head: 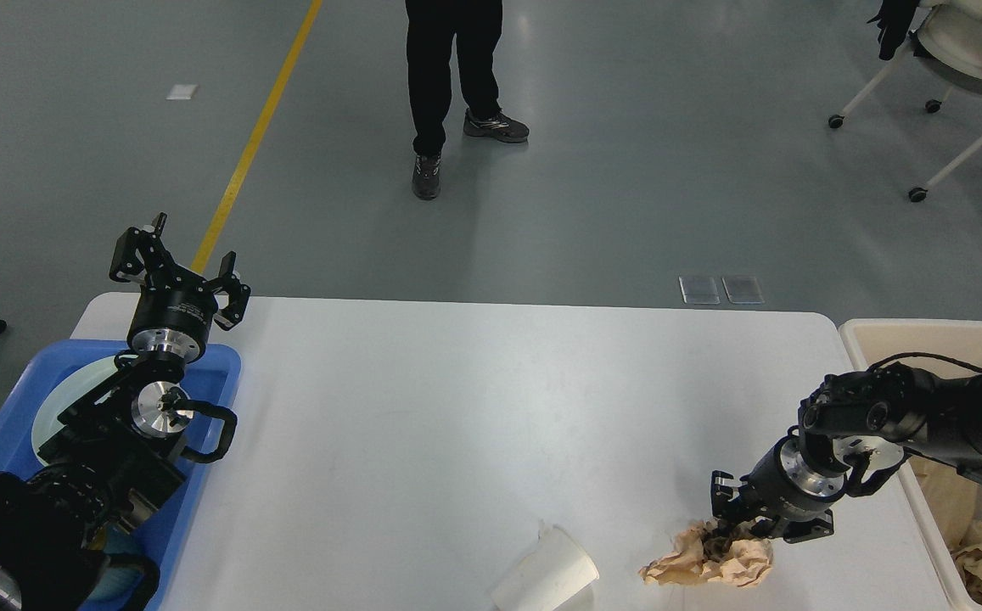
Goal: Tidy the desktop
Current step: 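Close the right gripper on the second crumpled paper, then lift the second crumpled paper and drop it into the beige bin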
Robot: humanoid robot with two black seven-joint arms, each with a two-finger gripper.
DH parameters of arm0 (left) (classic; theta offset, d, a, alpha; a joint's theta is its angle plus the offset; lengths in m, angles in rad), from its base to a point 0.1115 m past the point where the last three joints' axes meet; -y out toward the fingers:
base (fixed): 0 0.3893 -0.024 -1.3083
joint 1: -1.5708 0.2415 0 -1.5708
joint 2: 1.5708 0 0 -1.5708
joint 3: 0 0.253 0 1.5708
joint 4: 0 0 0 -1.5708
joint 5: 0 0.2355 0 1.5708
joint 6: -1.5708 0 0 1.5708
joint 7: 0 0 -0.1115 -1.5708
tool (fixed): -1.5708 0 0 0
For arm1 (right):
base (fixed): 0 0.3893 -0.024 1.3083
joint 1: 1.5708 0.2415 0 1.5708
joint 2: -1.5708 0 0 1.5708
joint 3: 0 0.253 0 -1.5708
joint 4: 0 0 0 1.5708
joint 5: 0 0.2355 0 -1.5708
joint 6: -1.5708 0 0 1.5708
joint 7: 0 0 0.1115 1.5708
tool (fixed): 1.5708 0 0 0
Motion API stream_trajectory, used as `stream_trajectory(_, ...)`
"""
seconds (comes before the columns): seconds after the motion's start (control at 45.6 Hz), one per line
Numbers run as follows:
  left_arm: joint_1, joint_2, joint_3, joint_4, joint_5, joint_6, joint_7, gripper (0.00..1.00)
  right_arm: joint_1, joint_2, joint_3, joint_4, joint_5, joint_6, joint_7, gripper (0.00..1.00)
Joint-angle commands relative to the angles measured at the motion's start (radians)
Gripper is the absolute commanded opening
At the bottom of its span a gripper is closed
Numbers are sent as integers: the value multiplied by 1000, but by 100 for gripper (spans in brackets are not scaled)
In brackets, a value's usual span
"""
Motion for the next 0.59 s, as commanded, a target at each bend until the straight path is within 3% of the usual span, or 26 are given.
stream_trajectory(0.0,0,0,0,0,0,0,0,96,10,-3,-2,0,0,-1,0,0)
stream_trajectory(0.219,0,0,0,0,0,0,0,96,87,-59,0,32,0,2,0,0)
stream_trajectory(0.438,0,0,0,0,0,0,0,96,409,-262,1,132,0,32,0,0)
stream_trajectory(0.57,0,0,0,0,1,0,0,96,598,-337,-2,133,0,126,2,0)
